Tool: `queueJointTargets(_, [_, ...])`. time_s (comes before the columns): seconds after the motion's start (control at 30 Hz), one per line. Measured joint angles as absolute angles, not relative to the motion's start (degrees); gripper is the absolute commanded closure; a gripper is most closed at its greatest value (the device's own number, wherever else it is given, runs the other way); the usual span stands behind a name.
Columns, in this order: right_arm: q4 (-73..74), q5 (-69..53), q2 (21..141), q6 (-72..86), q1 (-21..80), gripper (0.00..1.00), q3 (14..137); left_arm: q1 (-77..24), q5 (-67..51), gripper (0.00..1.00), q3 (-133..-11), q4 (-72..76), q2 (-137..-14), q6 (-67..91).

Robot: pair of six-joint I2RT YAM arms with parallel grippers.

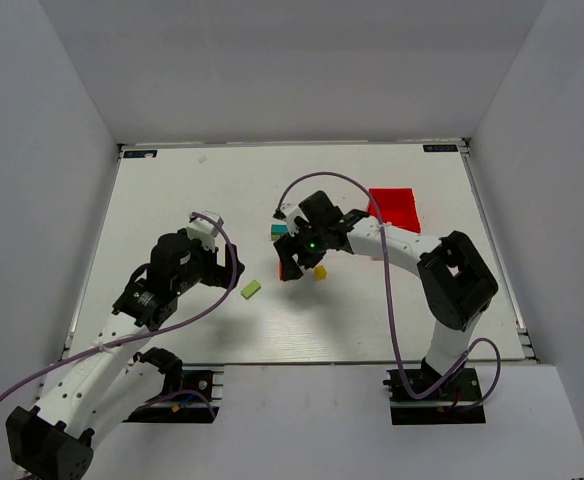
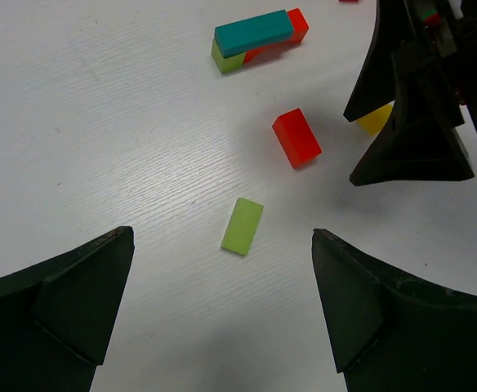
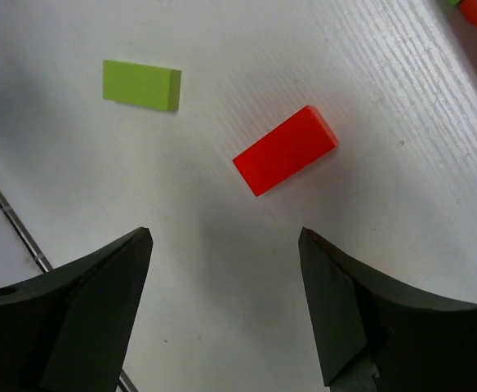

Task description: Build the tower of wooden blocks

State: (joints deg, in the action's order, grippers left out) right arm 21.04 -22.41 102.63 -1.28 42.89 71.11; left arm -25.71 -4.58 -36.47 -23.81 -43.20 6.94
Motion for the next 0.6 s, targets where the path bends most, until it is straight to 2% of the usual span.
queueJointTargets(0.23, [17.3,-14.9,105.2,5.7,46.2,0.2,71.5,-25.7,-3.9,0.0,-36.5,-23.8,-43.3,6.9])
queueJointTargets(0.3, [17.1,-13.2,106.6,6.6,47.1,0.25,72.5,-25.7,-3.9,0.0,-36.5,-23.8,-43.3,6.9])
queueJointTargets(0.53, [16.6,-6.3,111.1,8.9,49.8,0.29,74.7,-25.7,-3.9,0.0,-36.5,-23.8,-43.3,6.9])
queueJointTargets(0.6, [16.7,-4.6,112.4,9.1,50.3,0.34,75.3,-25.7,-3.9,0.0,-36.5,-23.8,-43.2,6.9])
